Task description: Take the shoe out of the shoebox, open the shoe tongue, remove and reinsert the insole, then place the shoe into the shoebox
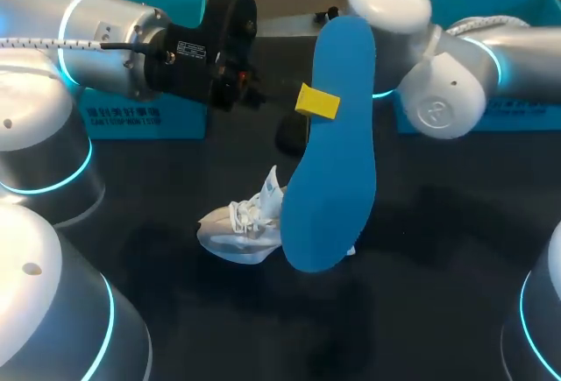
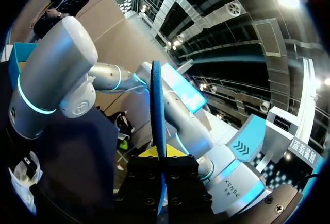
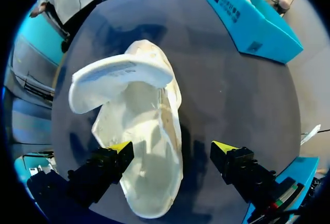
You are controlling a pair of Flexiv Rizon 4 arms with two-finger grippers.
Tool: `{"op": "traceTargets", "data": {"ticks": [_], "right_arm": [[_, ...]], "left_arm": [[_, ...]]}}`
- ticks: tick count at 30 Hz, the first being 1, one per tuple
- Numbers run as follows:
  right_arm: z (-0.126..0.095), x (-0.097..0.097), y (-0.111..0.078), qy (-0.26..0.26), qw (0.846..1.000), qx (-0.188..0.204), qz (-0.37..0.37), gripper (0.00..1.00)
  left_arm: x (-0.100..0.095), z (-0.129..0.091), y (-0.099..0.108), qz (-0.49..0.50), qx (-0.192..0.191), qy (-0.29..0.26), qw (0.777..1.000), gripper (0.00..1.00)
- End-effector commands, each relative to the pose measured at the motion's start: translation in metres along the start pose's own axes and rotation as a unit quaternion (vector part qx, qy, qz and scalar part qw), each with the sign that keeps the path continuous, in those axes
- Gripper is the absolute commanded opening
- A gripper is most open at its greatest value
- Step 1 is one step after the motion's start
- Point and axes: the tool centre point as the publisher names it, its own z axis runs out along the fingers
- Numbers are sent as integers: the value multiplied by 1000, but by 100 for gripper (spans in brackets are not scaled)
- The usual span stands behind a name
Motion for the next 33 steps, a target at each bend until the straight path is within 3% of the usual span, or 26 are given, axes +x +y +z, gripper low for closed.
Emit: {"op": "traceTargets", "data": {"ticks": [1,9,12,14,17,33], "right_arm": [[21,-3,4,3,1000,1,3,100],[33,-3,0,14,1000,-3,2,100],[36,-3,-1,19,1000,-6,3,50],[39,-2,-1,23,1000,-8,2,36],[42,-1,-1,33,999,-11,1,0],[44,6,-8,79,997,-9,24,0]], "left_arm": [[0,1,1,0,2,0,1000,0],[0,1,1,0,2,0,1000,0],[0,1,1,0,2,0,1000,0],[0,1,1,0,2,0,1000,0],[0,1,1,0,2,0,1000,0],[0,1,1,0,2,0,1000,0]]}}
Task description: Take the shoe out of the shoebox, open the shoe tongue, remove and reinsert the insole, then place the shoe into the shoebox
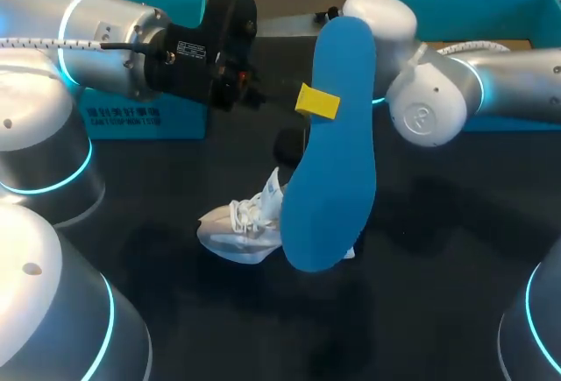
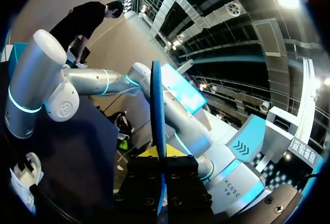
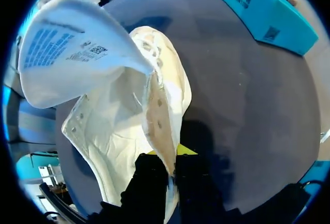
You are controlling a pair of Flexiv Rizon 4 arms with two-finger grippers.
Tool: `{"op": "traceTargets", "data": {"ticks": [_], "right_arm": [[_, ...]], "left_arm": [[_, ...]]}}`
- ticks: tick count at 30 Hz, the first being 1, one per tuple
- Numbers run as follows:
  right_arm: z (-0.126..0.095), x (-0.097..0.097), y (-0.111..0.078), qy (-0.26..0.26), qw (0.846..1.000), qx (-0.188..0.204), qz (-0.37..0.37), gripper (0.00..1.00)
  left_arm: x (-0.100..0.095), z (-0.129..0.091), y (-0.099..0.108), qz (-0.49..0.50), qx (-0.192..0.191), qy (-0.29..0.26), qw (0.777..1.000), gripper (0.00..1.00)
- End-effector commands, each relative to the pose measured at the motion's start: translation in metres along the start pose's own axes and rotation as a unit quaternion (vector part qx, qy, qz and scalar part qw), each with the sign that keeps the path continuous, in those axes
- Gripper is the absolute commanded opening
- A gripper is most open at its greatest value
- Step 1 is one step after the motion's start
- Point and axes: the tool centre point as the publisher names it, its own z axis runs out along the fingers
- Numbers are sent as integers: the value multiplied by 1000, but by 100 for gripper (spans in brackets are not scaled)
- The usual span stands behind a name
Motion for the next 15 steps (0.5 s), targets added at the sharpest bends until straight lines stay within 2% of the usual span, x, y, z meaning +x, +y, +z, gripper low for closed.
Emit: {"op": "traceTargets", "data": {"ticks": [1,8,10,12,15], "right_arm": [[1,2,-2,9,1000,-9,22,0],[-14,14,-6,45,990,-52,120,0],[-17,19,-7,60,983,-63,162,0],[-20,23,-9,55,977,-81,190,0],[-21,32,-13,41,959,-121,255,0]], "left_arm": [[0,1,1,0,2,0,1000,0],[0,1,1,0,2,0,1000,0],[0,1,1,0,2,0,1000,0],[0,1,1,0,2,0,1000,0],[0,1,1,0,2,0,1000,0]]}}
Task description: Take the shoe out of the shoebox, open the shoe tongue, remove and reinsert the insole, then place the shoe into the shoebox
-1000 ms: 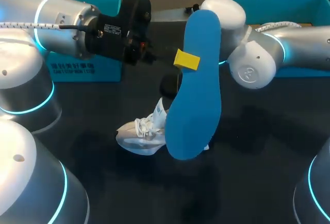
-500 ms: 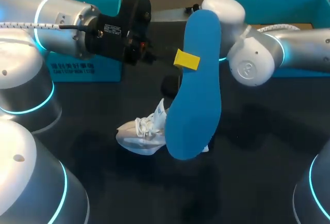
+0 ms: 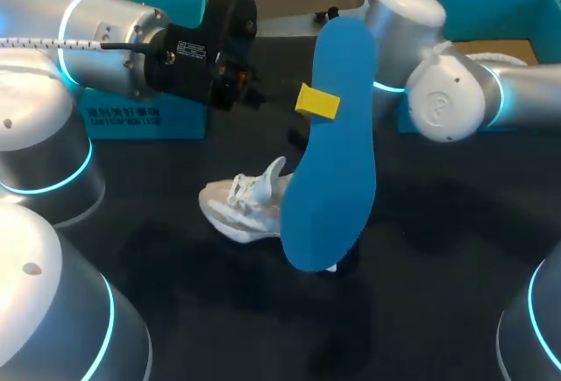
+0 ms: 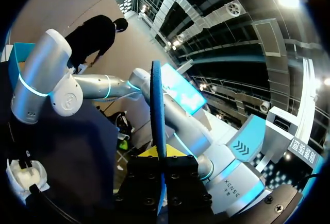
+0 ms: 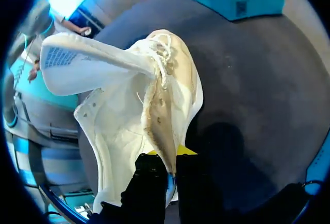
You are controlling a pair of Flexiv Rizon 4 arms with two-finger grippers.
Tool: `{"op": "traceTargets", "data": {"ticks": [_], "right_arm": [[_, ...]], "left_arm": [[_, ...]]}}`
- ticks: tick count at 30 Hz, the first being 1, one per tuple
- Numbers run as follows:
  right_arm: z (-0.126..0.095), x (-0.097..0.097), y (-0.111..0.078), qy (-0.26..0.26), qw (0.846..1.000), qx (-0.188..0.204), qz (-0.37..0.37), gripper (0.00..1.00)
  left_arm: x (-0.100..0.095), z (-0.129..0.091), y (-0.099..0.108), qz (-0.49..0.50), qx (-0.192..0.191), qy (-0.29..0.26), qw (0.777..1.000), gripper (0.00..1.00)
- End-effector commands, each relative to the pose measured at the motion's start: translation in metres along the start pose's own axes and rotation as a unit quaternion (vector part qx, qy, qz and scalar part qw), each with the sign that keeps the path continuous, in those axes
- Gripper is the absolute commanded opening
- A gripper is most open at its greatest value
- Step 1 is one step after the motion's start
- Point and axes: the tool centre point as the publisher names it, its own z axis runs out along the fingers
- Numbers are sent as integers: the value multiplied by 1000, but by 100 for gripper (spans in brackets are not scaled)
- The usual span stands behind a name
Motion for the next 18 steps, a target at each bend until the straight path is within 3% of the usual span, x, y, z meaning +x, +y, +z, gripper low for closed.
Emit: {"op": "traceTargets", "data": {"ticks": [1,3,11,14,18], "right_arm": [[-4,11,-19,-19,992,-95,85,0],[-5,15,-22,-32,985,-119,117,0],[-10,32,-19,-105,949,-128,269,0],[-11,33,-19,-125,939,-149,282,0],[-12,26,-16,-137,944,-163,252,0]], "left_arm": [[0,1,1,0,2,0,1000,0],[0,1,1,0,2,0,1000,0],[0,1,1,0,2,0,1000,0],[0,1,1,0,2,0,1000,0],[0,1,1,0,2,0,1000,0]]}}
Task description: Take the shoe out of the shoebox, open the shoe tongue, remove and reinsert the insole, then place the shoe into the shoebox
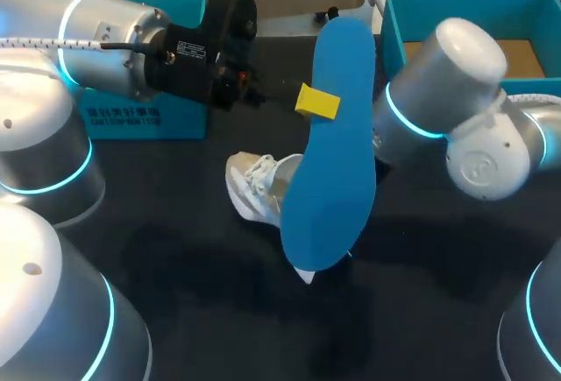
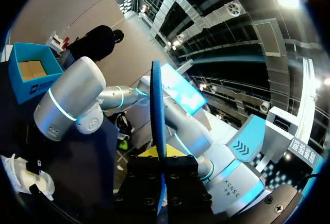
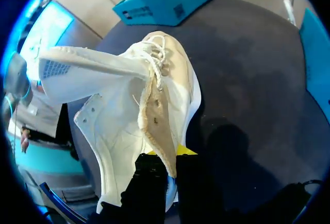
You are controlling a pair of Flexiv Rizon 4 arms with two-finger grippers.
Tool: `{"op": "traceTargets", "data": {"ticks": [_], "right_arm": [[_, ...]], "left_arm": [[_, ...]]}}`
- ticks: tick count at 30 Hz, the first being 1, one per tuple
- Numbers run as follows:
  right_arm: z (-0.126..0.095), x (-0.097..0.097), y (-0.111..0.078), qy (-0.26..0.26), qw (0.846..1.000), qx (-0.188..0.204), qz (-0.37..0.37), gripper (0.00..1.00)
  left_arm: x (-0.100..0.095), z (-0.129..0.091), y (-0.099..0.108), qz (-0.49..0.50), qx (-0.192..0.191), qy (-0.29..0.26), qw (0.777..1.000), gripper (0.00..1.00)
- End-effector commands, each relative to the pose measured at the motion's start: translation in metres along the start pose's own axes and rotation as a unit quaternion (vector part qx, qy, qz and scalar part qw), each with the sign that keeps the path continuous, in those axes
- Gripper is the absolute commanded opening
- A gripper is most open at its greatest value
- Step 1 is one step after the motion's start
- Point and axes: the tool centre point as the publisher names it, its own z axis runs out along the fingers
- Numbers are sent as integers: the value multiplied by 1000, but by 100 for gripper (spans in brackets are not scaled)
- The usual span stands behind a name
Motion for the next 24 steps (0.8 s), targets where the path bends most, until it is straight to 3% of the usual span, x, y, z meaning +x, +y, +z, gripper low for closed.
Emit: {"op": "traceTargets", "data": {"ticks": [1,12,18,24], "right_arm": [[-2,4,-4,-54,996,-61,20,0],[-2,4,-4,-54,996,-61,20,0],[2,-2,-12,-84,986,-82,121,0],[6,-12,-22,-94,976,-90,175,0]], "left_arm": [[0,1,1,0,2,0,1000,0],[0,1,1,0,2,0,1000,0],[0,1,1,0,2,0,1000,0],[0,1,1,0,2,0,1000,0]]}}
